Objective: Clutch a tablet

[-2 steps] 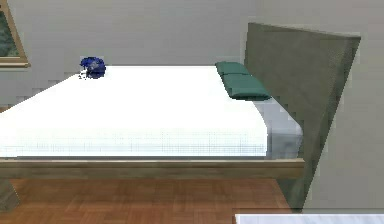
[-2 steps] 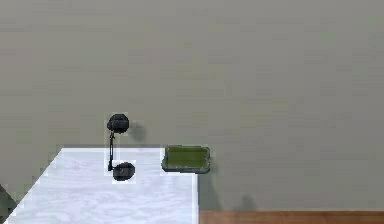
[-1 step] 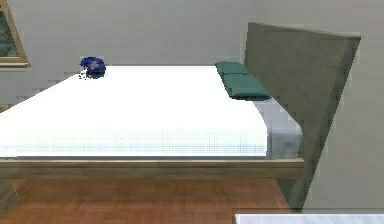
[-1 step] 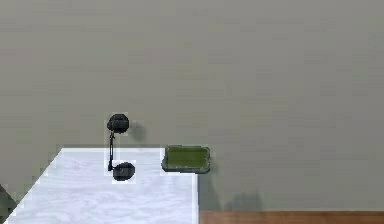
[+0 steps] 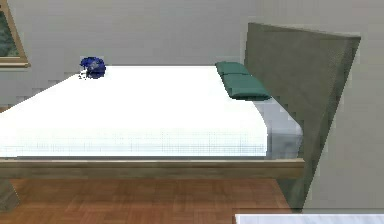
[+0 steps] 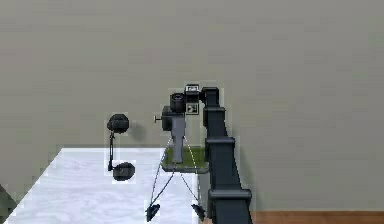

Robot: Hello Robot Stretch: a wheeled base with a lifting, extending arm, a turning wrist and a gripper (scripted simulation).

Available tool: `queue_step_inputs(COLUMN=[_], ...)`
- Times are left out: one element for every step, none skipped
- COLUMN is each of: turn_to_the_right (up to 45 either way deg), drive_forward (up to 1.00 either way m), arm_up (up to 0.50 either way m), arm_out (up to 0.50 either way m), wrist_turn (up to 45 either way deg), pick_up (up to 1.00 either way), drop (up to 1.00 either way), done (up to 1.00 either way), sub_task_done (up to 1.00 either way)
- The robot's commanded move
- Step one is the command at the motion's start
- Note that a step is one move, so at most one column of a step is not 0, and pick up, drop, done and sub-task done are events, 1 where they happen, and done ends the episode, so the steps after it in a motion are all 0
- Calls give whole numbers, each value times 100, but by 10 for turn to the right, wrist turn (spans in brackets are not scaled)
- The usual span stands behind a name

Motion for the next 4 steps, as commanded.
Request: queue_step_inputs(turn_to_the_right=[0,0,0,0], drive_forward=[0,0,0,0], arm_up=[0,0,0,0], arm_out=[0,2,0,0], wrist_turn=[450,0,450,450], pick_up=[0,0,0,0], drop=[0,0,0,0], done=[0,0,0,0], sub_task_done=[0,0,0,0])
